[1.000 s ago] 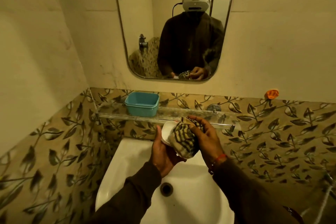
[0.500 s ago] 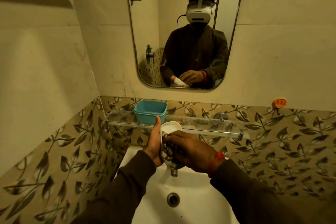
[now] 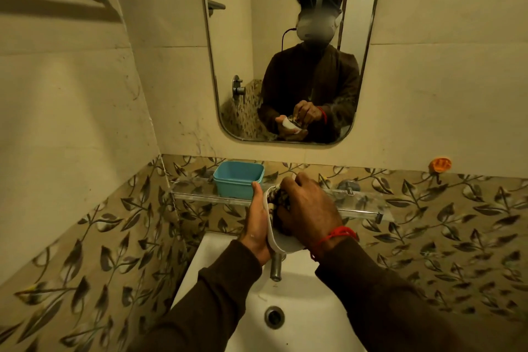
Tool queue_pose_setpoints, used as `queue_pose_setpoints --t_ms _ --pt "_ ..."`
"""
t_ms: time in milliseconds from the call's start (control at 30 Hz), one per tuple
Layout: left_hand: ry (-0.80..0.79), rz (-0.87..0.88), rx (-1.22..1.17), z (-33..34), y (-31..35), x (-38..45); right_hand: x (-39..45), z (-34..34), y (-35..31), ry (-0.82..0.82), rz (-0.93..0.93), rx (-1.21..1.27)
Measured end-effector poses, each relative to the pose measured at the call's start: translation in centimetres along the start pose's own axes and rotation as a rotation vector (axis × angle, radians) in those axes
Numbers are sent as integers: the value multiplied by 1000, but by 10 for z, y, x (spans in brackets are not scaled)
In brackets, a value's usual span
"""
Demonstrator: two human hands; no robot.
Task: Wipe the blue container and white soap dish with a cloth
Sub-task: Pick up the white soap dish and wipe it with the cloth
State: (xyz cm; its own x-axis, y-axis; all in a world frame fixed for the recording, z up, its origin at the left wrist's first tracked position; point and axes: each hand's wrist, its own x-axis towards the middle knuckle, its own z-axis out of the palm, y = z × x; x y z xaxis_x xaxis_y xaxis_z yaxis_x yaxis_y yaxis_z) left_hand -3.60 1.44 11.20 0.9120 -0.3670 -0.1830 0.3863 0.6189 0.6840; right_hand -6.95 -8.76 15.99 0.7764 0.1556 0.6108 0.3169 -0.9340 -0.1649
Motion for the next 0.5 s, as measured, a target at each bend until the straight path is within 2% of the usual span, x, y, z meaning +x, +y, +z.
queue_pose_setpoints --t_ms 100,233,333,500 --pt "35 4 -1 1 -7 -3 -1 1 3 -44 25 15" --pt "82 63 18 8 -7 -3 3 -4 -3 40 -26 53" --pt "62 55 47 12 2 -2 9 -11 -2 63 -51 188" --pt "-21 21 80 4 17 -2 4 -22 1 11 -65 460"
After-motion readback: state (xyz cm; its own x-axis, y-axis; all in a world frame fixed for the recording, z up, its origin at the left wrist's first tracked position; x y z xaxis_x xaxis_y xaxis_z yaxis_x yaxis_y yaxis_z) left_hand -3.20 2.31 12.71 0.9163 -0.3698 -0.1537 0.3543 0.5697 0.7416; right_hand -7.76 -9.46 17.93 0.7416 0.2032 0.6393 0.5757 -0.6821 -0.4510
